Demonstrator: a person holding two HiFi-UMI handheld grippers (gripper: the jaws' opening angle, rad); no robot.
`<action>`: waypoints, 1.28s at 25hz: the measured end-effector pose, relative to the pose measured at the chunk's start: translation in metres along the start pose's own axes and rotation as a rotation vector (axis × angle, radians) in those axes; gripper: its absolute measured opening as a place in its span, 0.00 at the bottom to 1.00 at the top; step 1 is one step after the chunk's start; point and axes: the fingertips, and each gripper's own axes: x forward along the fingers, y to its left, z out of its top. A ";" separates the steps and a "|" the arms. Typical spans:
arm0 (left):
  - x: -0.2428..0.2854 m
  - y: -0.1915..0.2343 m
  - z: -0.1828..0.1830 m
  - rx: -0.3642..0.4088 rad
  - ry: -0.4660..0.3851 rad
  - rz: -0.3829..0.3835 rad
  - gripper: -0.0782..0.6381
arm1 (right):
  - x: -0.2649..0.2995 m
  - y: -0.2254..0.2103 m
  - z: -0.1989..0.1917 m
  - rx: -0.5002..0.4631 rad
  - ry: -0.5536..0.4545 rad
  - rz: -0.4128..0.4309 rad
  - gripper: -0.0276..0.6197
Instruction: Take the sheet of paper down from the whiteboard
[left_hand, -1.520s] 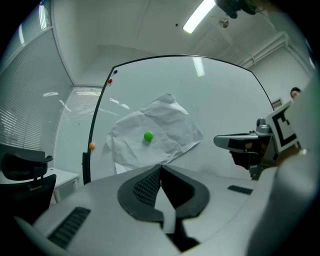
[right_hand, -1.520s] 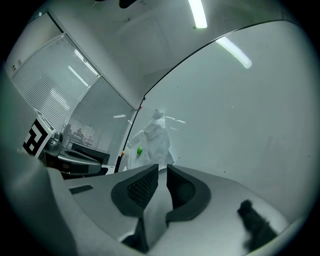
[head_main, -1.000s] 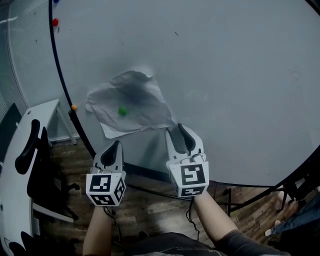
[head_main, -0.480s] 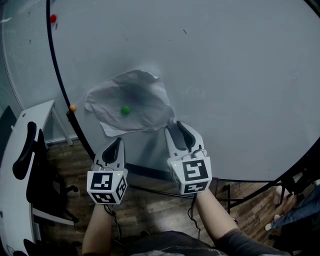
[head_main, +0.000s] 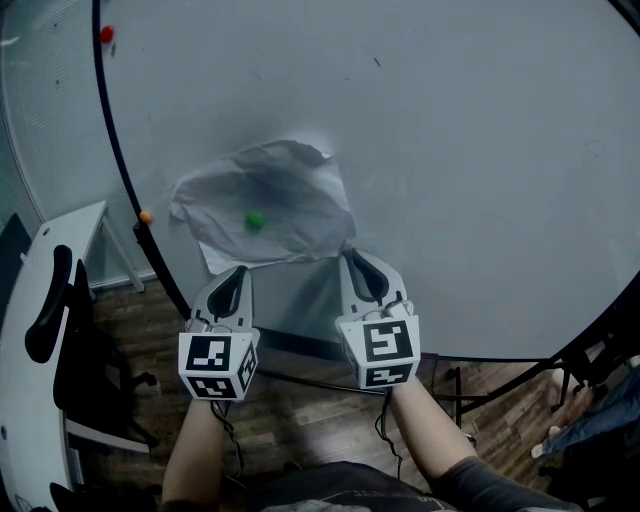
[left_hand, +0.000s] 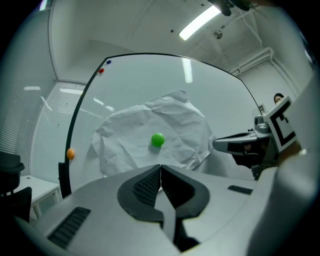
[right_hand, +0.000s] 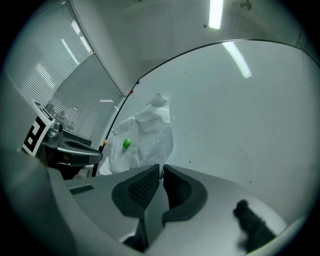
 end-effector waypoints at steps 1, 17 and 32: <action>0.001 0.001 0.002 0.004 -0.005 0.000 0.13 | 0.000 0.000 0.001 0.002 -0.003 0.000 0.10; 0.024 0.000 0.038 0.053 -0.149 -0.033 0.33 | 0.003 -0.003 -0.002 0.041 -0.009 0.014 0.08; 0.050 0.003 0.055 0.106 -0.169 0.039 0.41 | 0.005 -0.006 -0.004 0.047 -0.005 0.016 0.08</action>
